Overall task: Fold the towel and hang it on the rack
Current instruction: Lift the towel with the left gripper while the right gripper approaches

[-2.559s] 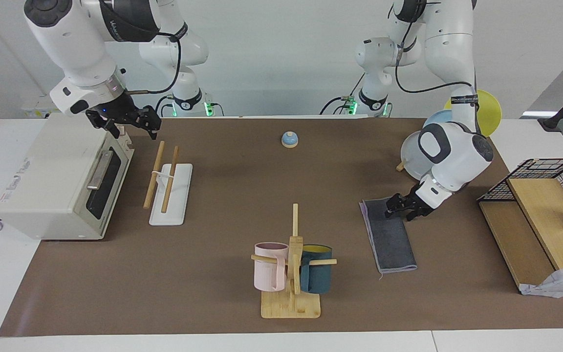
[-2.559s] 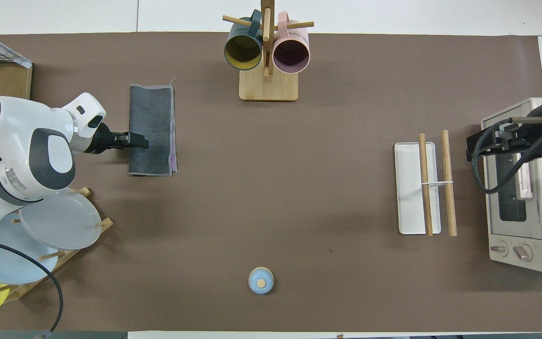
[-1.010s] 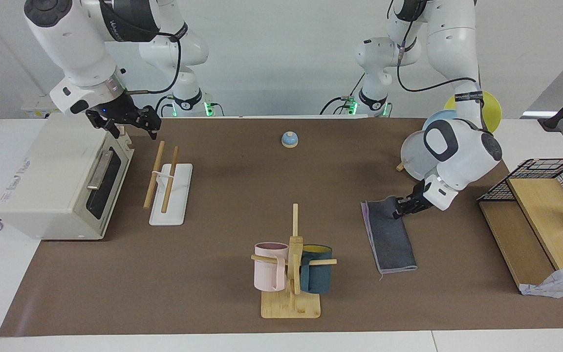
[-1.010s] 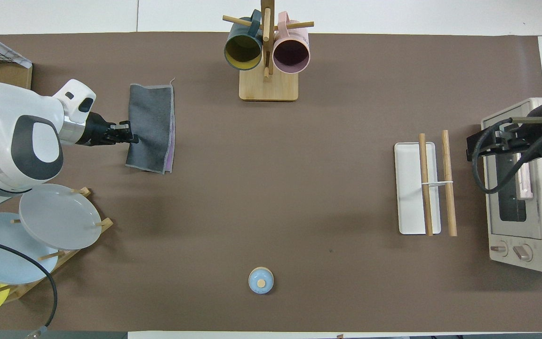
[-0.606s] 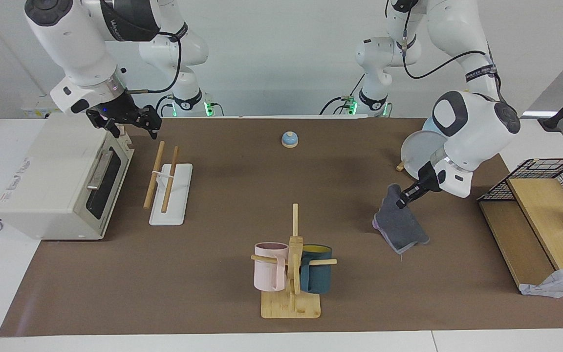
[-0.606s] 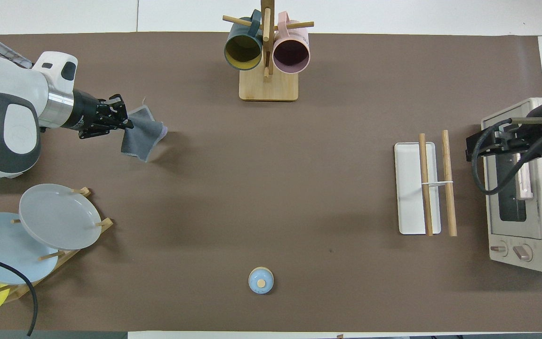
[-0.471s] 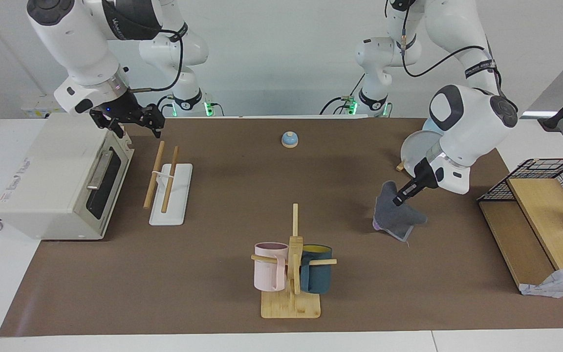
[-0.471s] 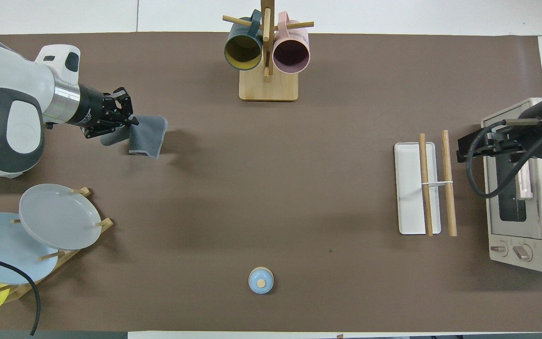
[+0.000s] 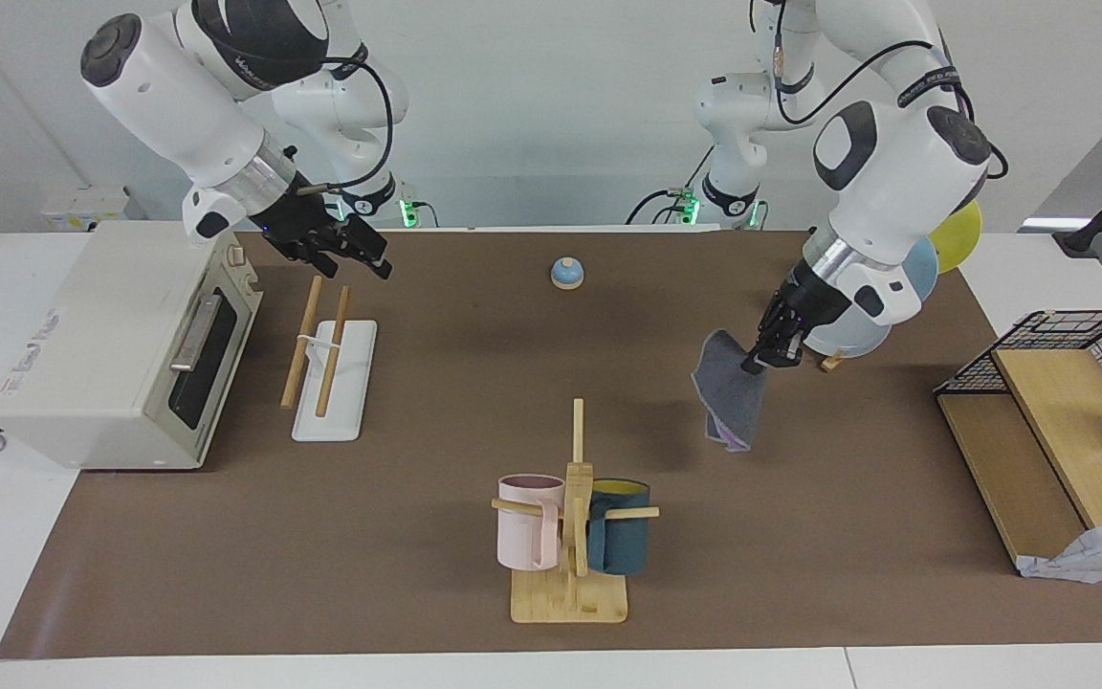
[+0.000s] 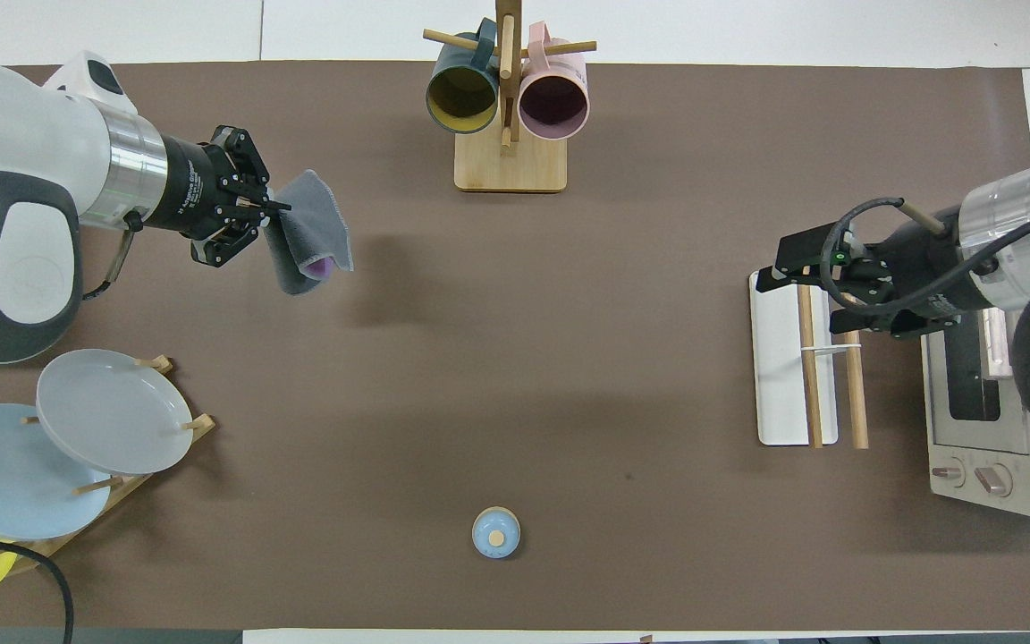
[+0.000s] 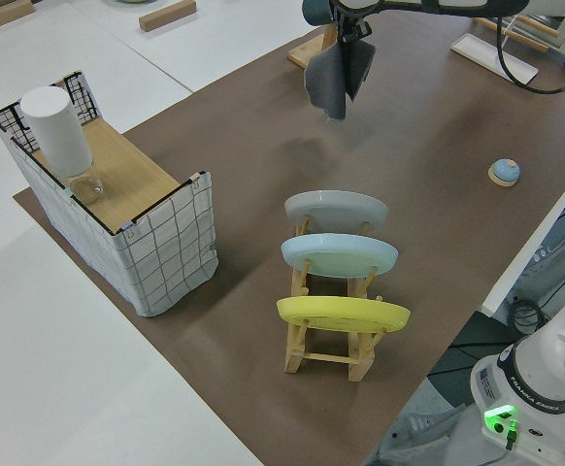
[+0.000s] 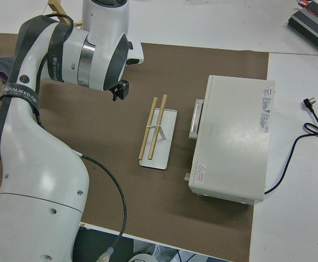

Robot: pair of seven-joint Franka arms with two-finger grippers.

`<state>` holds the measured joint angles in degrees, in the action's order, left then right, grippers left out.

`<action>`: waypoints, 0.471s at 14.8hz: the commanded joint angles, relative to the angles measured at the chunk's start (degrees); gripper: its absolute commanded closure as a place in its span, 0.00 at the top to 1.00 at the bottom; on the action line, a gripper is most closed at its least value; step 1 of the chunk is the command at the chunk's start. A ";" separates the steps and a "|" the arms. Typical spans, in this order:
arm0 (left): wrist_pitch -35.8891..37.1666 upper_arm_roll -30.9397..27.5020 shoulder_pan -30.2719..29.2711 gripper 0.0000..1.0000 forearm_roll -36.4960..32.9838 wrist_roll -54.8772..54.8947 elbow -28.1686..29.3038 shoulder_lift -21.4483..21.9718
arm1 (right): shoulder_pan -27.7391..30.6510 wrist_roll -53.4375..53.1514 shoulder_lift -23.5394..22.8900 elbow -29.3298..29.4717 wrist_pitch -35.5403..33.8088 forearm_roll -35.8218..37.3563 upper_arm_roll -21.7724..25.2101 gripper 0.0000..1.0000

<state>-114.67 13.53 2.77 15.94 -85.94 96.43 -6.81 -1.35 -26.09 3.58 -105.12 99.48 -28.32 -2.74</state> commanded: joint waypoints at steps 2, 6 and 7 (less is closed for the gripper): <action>-0.37 2.28 0.13 0.00 1.63 -17.55 -0.54 2.07 | -4.35 -19.28 2.66 -5.97 9.92 -12.16 -0.42 1.00; -3.54 4.92 0.22 0.00 1.64 -36.01 -0.54 2.68 | -11.02 -36.19 2.04 -7.72 21.35 -24.47 -0.33 1.00; -4.50 5.71 0.22 0.00 1.73 -40.32 -0.28 2.77 | -12.26 -38.31 1.96 -8.51 23.81 -26.42 -0.33 1.00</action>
<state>-117.39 18.32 2.78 17.04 -118.11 95.70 -4.78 -11.99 -59.59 4.48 -110.80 118.85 -50.24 -3.12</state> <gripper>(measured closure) 0.982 0.000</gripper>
